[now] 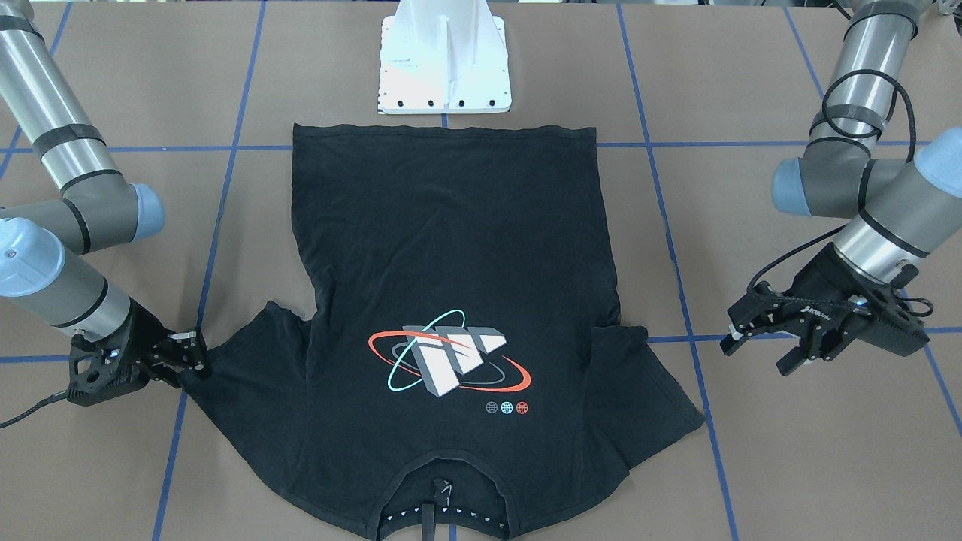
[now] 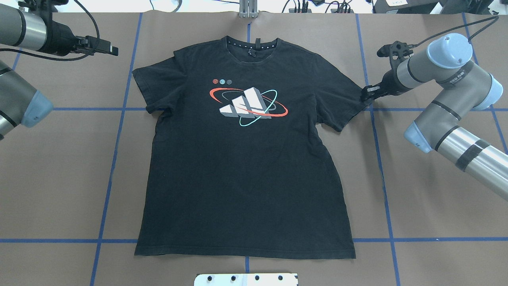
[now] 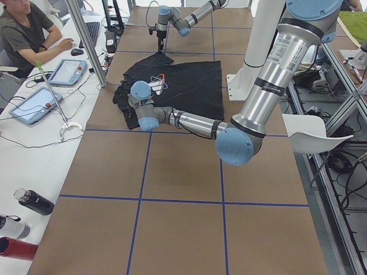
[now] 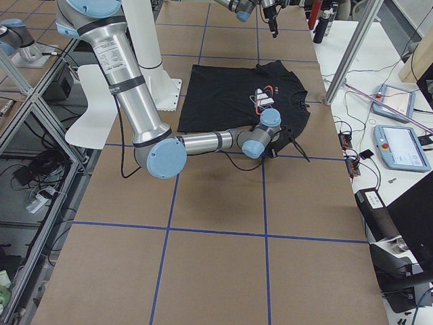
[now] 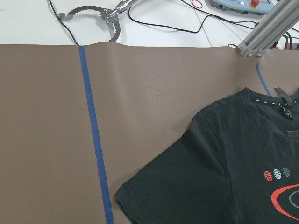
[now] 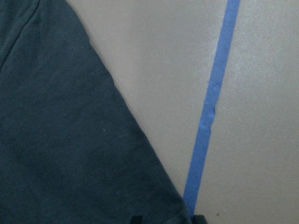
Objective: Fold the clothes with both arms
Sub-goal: 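Lower the right gripper onto the sleeve nearest it and grasp it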
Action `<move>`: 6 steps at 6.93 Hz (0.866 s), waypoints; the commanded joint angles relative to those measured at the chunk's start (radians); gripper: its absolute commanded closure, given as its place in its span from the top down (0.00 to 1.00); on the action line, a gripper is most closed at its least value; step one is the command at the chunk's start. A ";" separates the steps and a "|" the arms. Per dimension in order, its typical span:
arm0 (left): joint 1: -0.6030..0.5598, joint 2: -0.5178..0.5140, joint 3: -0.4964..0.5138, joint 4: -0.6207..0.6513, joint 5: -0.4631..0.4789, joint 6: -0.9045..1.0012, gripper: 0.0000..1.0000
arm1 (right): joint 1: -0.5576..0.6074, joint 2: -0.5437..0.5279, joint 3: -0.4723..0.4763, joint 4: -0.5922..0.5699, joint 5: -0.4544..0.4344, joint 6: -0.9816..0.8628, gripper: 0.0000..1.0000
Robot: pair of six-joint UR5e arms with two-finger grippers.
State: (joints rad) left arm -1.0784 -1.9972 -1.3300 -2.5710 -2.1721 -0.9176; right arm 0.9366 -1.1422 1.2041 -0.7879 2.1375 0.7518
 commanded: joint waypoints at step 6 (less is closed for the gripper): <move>0.000 -0.002 -0.002 0.000 0.000 -0.001 0.99 | 0.010 0.007 0.009 -0.002 0.016 0.021 0.00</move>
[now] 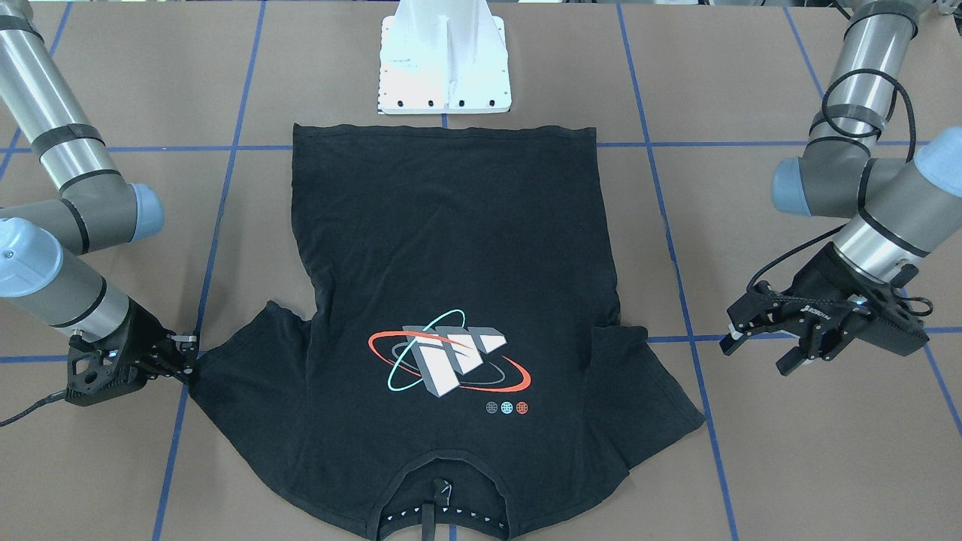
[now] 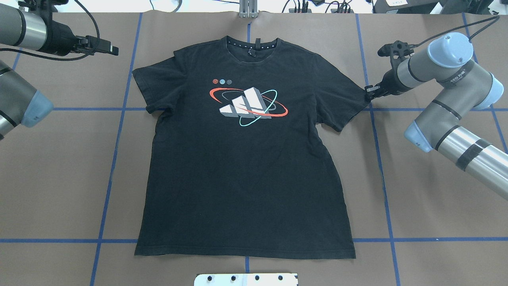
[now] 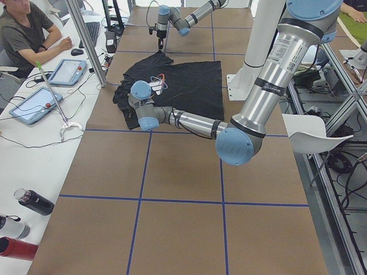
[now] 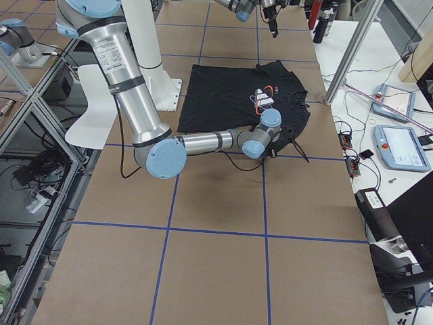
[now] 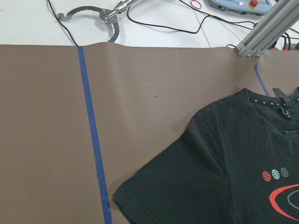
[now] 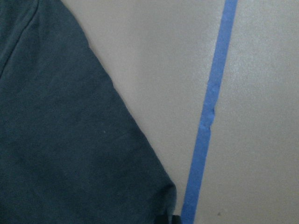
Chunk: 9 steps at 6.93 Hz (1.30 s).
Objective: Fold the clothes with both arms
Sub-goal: 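Lower the right gripper onto the sleeve nearest it and grasp it, then fold the held sleeve inward over the shirt body with the right gripper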
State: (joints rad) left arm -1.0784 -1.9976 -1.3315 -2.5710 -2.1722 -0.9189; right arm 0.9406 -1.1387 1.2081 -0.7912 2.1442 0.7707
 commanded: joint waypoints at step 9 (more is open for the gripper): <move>-0.003 0.003 0.000 0.000 -0.001 0.005 0.99 | -0.063 0.458 -0.209 -0.145 -0.087 0.239 0.00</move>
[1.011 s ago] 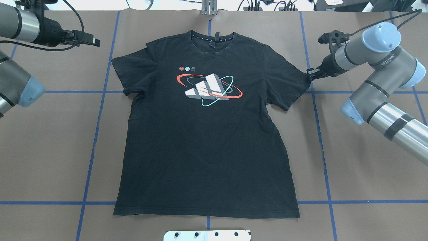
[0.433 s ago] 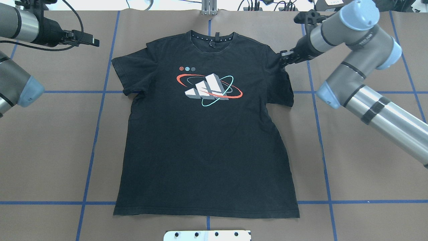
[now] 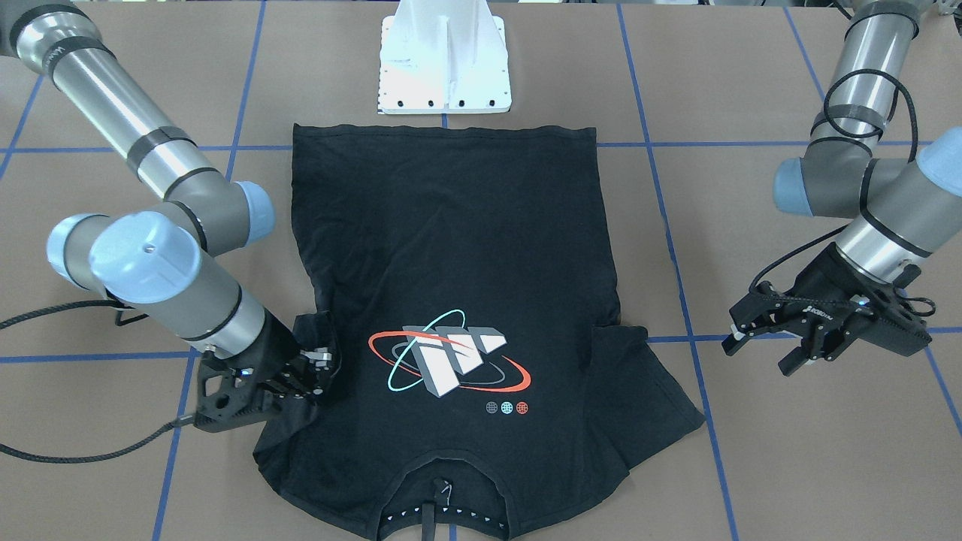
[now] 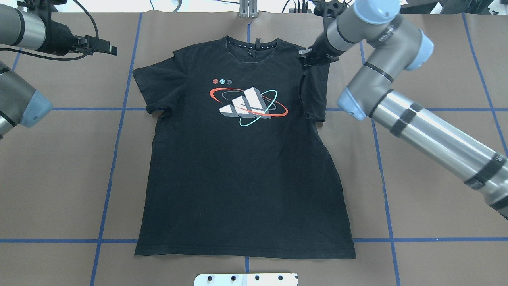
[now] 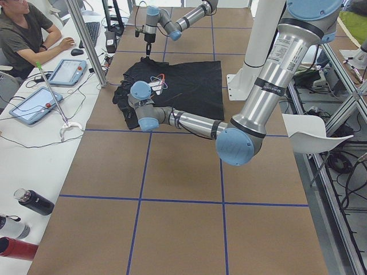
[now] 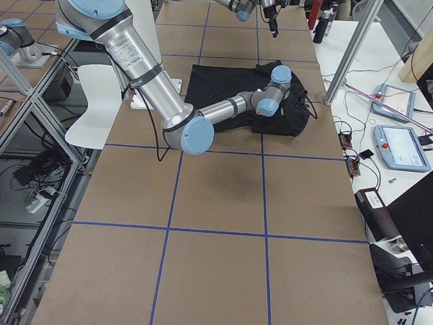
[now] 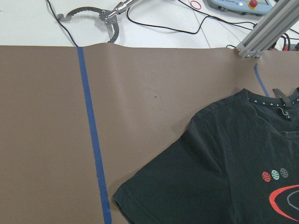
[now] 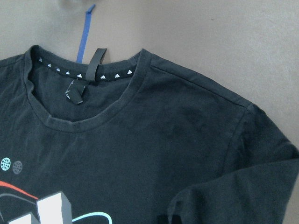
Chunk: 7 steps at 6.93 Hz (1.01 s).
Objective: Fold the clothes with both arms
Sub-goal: 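Fold the held sleeve inward over the shirt body with the right gripper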
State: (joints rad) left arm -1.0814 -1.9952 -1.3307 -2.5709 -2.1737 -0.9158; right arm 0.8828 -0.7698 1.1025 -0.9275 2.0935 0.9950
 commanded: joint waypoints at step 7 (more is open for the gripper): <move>0.000 -0.002 -0.001 0.000 0.000 -0.002 0.99 | -0.097 0.192 -0.224 -0.004 -0.277 0.016 0.00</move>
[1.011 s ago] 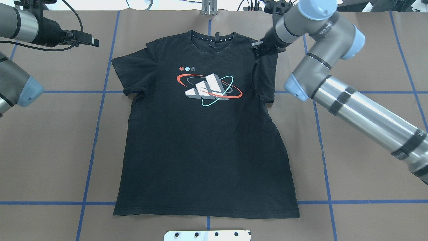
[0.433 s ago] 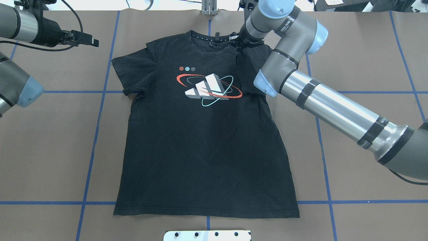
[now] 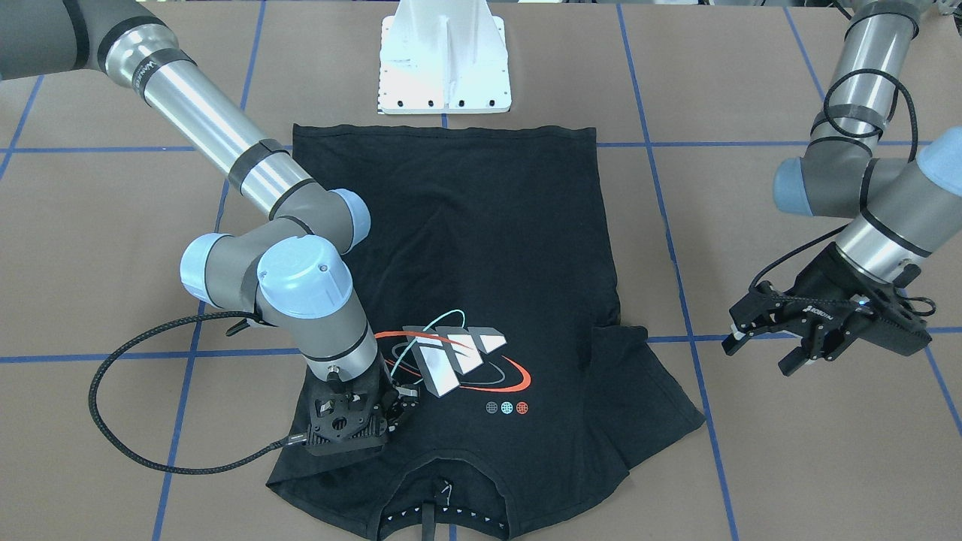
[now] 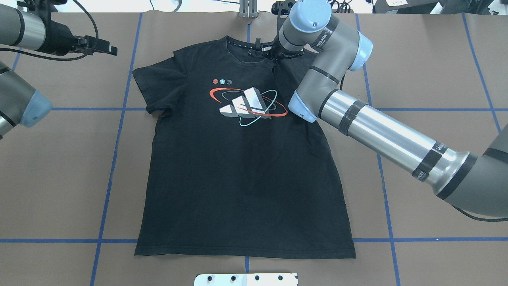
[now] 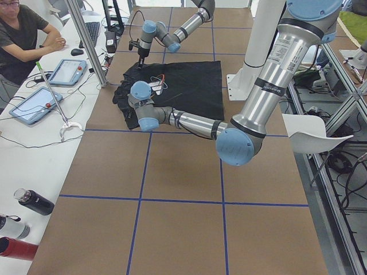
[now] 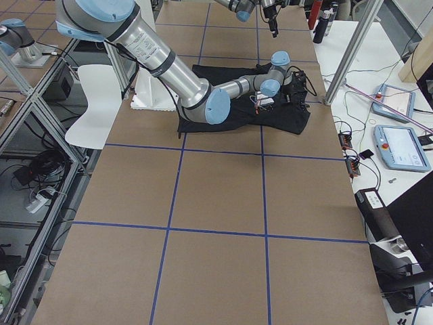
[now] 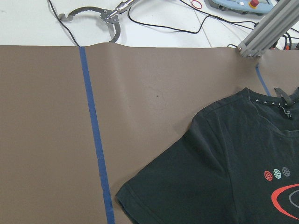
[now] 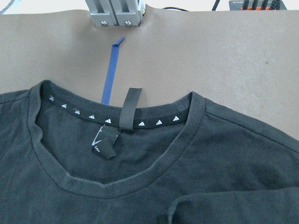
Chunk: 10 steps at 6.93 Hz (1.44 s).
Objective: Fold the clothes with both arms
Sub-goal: 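Fold the held sleeve inward over the shirt body with the right gripper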
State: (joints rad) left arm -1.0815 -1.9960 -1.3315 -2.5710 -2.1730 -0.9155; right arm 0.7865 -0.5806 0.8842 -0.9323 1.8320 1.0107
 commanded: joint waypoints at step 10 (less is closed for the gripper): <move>0.126 -0.176 0.297 -0.030 0.297 -0.054 0.89 | 0.122 -0.340 0.541 -0.085 0.277 0.112 1.00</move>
State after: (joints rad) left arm -0.9657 -2.1376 -1.1166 -2.5786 -1.9101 -0.9687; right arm 0.9033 -0.8768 1.3734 -1.0173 2.1025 1.1238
